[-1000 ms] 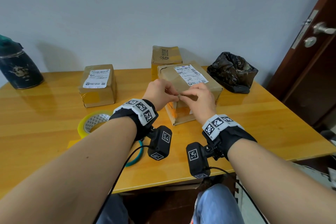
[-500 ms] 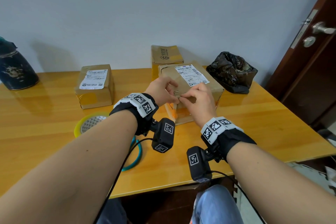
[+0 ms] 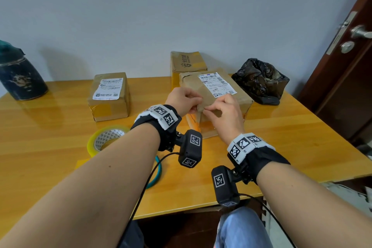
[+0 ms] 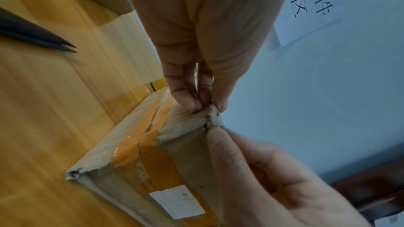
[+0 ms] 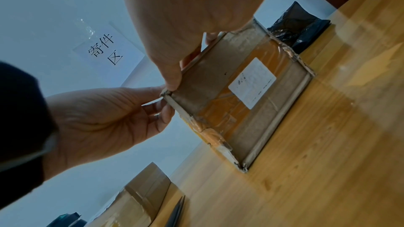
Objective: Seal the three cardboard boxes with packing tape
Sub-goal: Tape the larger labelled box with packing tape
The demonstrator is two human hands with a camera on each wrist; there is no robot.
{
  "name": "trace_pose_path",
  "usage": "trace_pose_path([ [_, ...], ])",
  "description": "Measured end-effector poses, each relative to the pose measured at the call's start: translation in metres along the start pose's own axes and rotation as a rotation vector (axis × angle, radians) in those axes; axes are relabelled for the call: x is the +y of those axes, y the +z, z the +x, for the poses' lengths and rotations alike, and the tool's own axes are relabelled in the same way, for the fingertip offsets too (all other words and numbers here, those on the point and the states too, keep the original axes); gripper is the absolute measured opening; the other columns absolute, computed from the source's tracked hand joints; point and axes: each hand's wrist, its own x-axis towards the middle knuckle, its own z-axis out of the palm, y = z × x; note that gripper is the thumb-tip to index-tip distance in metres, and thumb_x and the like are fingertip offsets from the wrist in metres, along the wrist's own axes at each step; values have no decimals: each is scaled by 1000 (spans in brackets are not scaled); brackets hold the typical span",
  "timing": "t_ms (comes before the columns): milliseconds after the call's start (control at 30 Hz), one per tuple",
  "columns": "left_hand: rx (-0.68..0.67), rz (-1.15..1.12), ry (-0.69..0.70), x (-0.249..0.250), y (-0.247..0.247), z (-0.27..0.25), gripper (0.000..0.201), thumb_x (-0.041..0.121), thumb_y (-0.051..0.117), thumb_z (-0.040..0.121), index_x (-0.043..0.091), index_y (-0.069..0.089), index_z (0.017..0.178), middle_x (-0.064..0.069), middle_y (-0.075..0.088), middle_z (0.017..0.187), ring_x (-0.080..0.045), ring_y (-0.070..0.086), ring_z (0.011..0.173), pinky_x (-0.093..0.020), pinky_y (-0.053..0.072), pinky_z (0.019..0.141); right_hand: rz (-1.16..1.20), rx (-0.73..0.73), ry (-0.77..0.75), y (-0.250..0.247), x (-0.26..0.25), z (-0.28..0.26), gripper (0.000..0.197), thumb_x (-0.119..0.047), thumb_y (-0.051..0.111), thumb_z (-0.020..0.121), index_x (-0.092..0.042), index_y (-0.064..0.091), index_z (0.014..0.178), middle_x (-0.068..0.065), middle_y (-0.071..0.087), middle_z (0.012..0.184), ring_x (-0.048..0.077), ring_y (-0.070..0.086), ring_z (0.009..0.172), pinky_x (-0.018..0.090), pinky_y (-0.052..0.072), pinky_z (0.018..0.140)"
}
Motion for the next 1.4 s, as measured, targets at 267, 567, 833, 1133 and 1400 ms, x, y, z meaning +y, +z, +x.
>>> trace_pose_path([
  [267,-63,-92,-91,2,-1,-2,8,11,73,84,15,66,89,-6,62,78,-17,58,67,-29,56,70,11,-3,-5,1,1,-1,6,-14,77,78,-9,73,78,-1,50,86,19,48,91,19,31,77],
  [567,63,-181,-197,6,10,-7,11,22,70,87,16,67,79,0,57,61,-12,45,49,-22,40,49,43,-73,28,-4,-1,-1,6,-16,73,81,-10,72,80,-3,47,88,18,46,95,21,30,80],
  [833,-66,-273,-305,7,1,-10,11,9,64,88,18,69,91,-1,61,73,-13,53,59,-24,48,57,32,-69,39,-4,-1,-2,6,-17,73,82,-11,72,79,-3,48,89,18,46,95,21,31,81],
  [1133,27,-249,-326,14,9,-9,8,9,64,89,16,68,88,-2,60,69,-11,50,52,-22,46,50,16,-140,53,-10,-4,1,6,-18,72,83,-12,71,82,-4,48,91,17,46,95,25,37,82],
  [1400,131,-41,-223,2,-20,-27,41,-7,31,93,10,63,113,-4,48,67,-14,46,57,-23,47,58,-90,-137,29,-16,-15,10,18,-34,73,82,-19,75,91,-3,53,90,17,46,96,31,41,83],
])
